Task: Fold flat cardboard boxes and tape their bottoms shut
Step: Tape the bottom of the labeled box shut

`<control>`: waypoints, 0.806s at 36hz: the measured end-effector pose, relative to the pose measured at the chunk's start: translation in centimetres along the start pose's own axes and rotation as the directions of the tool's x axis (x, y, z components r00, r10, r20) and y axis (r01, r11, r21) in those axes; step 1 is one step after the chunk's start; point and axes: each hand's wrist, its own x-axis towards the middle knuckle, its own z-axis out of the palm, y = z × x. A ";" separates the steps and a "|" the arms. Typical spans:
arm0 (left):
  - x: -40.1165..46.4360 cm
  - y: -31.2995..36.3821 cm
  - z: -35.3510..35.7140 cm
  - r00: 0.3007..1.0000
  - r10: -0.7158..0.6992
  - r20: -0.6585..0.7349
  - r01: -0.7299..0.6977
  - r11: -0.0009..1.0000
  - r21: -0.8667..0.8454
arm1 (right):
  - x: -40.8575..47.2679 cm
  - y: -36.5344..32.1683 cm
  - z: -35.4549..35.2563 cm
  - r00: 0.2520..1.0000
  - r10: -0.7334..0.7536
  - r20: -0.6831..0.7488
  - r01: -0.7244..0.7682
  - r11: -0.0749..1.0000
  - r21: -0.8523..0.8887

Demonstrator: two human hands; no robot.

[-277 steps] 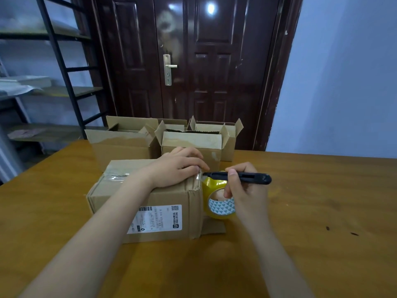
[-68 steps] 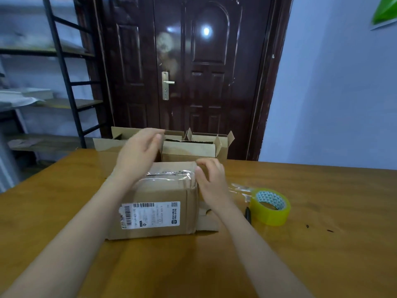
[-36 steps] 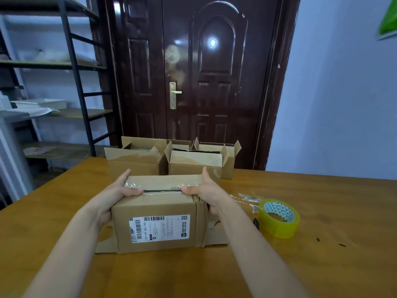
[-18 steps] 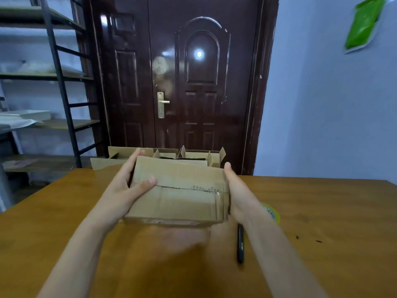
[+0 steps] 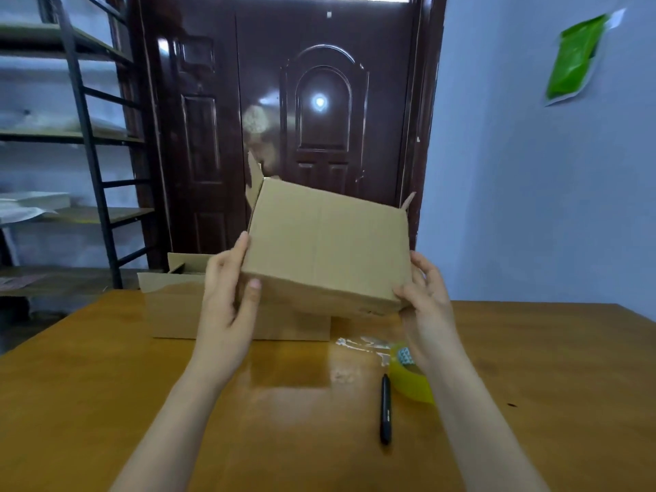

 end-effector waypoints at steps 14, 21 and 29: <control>-3.9 -6.2 2.1 0.896 -0.435 0.095 0.438 0.899 -0.010 | 0.7 7.3 -2.0 0.994 -0.047 -0.099 -0.018 0.818 -0.574; -7.2 -10.7 2.5 0.757 -0.631 0.171 0.623 0.776 0.103 | -0.3 11.7 -2.9 0.995 0.017 -0.096 -0.074 0.775 -0.627; -7.4 -12.6 2.9 0.744 -0.647 0.170 0.622 0.762 0.177 | 0.2 13.3 -3.5 0.996 0.022 -0.087 -0.073 0.758 -0.648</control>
